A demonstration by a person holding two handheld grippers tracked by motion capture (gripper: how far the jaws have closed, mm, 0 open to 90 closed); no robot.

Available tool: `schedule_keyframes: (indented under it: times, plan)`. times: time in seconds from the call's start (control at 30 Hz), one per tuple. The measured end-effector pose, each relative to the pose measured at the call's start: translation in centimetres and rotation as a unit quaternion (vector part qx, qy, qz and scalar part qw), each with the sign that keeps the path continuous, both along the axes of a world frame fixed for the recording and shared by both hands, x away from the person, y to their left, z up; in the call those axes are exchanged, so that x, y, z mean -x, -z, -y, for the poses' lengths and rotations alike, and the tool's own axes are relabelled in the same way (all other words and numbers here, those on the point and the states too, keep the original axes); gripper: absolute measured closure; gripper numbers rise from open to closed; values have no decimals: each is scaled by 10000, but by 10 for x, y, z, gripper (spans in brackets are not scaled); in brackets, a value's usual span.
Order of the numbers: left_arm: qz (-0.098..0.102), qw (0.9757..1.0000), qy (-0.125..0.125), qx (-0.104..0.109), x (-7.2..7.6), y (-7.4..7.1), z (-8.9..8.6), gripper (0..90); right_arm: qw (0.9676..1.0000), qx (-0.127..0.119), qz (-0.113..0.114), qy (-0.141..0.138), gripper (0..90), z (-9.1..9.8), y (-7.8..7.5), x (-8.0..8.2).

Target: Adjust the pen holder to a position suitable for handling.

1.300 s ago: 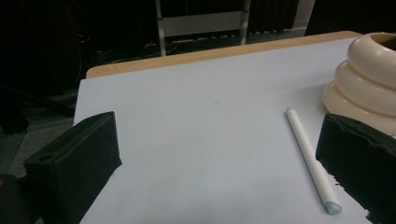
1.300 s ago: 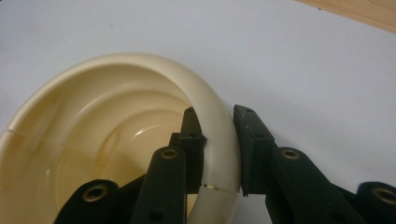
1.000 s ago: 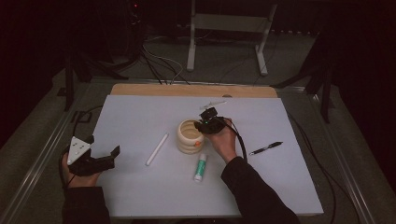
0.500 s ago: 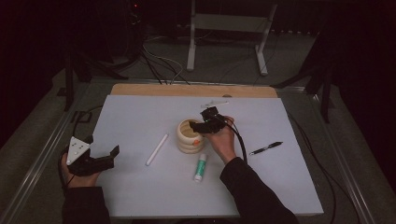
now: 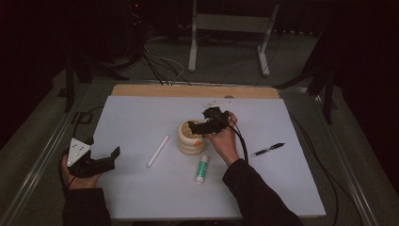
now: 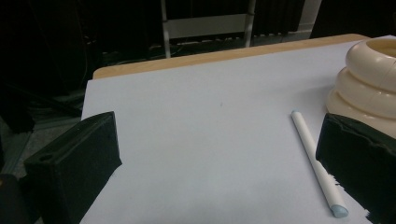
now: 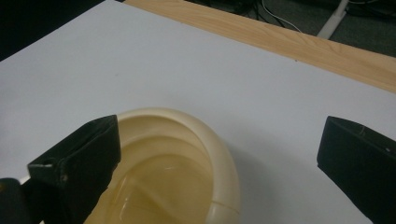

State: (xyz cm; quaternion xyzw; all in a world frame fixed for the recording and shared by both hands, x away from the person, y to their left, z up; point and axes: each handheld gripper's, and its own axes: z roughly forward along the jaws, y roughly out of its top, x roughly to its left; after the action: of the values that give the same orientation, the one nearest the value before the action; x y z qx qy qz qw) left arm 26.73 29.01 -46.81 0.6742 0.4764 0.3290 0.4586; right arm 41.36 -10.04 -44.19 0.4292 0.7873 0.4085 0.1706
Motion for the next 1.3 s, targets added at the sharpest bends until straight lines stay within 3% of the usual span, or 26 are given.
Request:
schedule_keyframes:
  times: [0.83,1.3]
  plan:
    - [-45,10000,-17,-12,-1,2,0,1,9998,129,112,-143,0,31,-24,11]
    - [-89,9999,-41,-29,-2,4,1,1,9997,184,-91,-103,0,54,-15,12]
